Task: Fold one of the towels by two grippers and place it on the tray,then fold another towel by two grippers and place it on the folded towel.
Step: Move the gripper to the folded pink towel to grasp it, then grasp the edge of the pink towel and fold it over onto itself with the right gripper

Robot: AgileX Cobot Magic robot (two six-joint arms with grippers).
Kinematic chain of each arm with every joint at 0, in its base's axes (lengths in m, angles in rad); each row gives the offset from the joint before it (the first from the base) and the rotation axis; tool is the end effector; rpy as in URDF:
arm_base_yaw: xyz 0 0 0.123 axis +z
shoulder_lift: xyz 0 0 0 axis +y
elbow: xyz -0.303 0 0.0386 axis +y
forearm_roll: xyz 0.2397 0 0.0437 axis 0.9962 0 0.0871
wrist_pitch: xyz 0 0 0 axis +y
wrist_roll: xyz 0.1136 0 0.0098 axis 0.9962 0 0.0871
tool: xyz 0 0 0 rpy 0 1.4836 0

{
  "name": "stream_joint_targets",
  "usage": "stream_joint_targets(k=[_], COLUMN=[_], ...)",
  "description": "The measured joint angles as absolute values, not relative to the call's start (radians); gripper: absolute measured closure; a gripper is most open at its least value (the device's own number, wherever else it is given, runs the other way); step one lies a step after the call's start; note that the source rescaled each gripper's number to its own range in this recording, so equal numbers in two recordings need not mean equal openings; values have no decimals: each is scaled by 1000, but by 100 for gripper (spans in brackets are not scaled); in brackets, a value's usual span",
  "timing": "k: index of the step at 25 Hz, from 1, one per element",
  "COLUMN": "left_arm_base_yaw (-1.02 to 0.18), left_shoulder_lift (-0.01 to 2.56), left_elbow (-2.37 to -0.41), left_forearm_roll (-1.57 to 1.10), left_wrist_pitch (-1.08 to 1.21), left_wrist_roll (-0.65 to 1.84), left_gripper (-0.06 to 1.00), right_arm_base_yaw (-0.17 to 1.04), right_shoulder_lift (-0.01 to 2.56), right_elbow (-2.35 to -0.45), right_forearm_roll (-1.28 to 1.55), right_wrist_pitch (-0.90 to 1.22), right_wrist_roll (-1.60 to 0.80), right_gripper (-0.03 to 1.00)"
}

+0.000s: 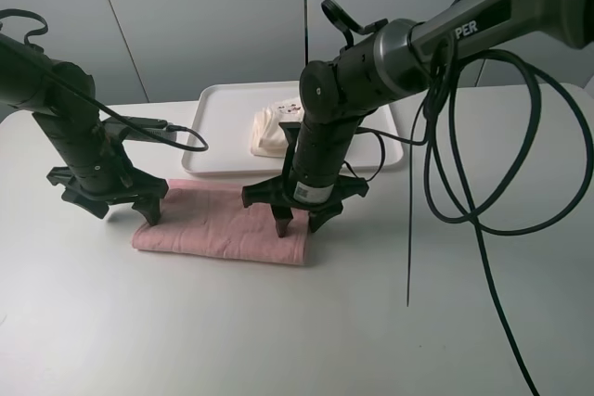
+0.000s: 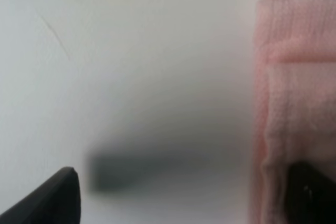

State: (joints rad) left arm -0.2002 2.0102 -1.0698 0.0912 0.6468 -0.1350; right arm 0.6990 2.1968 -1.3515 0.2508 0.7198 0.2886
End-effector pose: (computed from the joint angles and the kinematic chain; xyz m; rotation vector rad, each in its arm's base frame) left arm 0.3429 -0.0632 0.0994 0.2081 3.0544 0.0688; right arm 0.3038 0.2798 0.0838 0.3571 -3.1048 -0.3084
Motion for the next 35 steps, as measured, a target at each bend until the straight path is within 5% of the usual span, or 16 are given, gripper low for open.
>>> stream_joint_targets(k=[6,24,35], left_arm_base_yaw=[-200,-200,-200], left_shoulder_lift=[2010,2010,2010], left_elbow=[-1070,-1070,-1071], left_forearm_roll=[94,95,118], left_wrist_pitch=[647,650,660], left_wrist_roll=[-133,-129,-129], left_gripper=[-5,-5,-5], right_arm_base_yaw=[699,699,699], right_shoulder_lift=[2211,2053,2012], right_elbow=[-1360,-1350,-1350], right_forearm_roll=[254,251,578], right_wrist_pitch=[706,676,679], right_wrist_roll=[291,288,44], right_gripper=[92,92,92])
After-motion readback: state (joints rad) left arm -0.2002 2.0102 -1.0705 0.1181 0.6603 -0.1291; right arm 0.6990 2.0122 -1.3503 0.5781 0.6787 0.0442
